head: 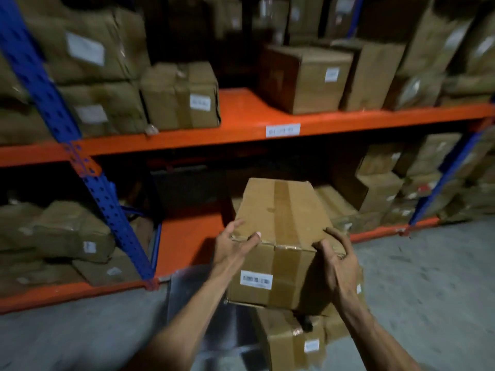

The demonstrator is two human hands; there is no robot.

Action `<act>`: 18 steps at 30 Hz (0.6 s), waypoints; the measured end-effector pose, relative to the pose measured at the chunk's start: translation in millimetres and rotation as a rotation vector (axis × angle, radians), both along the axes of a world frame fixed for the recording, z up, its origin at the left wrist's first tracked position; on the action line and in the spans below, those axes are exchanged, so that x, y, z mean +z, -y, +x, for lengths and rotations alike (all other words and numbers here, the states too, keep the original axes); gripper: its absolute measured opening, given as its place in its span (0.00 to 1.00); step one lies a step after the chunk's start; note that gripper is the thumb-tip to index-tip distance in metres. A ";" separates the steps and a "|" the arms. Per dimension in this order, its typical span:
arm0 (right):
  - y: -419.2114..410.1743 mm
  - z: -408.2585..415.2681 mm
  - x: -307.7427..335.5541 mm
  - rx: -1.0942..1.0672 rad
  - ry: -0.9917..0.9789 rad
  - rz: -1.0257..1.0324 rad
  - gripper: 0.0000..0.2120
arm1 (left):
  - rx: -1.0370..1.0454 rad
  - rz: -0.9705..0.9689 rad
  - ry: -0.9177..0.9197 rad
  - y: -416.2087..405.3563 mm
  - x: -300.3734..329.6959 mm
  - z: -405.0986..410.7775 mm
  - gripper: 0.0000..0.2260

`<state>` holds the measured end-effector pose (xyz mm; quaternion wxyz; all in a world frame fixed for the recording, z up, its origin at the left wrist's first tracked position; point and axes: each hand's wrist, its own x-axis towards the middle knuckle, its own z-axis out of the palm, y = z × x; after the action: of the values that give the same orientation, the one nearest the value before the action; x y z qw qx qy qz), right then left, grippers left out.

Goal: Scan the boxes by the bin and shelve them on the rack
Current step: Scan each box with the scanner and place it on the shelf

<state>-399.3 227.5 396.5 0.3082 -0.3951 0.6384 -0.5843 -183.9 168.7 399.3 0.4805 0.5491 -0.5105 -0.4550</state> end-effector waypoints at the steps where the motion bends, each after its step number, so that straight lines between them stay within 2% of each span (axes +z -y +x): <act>1: -5.5 -2.3 18.8 0.000 0.004 -0.029 0.28 | -0.009 -0.038 0.009 -7.7 22.7 -1.6 0.22; 6: -18.4 -5.5 107.6 -0.017 0.050 -0.190 0.18 | 0.003 -0.224 0.013 -27.9 130.1 -1.7 0.26; 9: -12.2 -1.6 162.7 -0.006 0.059 -0.284 0.22 | 0.013 -0.339 0.012 -30.5 189.7 3.5 0.27; 12: 6.4 7.6 215.0 0.034 0.071 -0.366 0.21 | 0.037 -0.421 -0.003 -20.9 240.5 14.9 0.28; 15: 41.5 22.2 255.5 0.091 0.070 -0.429 0.22 | 0.088 -0.493 0.027 4.2 279.9 30.1 0.31; 18: 93.3 42.8 286.0 0.115 0.074 -0.475 0.22 | 0.132 -0.524 0.035 46.4 309.7 50.3 0.29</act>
<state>-356.4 134.3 682.5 0.2626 -0.4703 0.4478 -0.7136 -133.6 122.3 709.0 0.6259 0.4459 -0.5822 -0.2657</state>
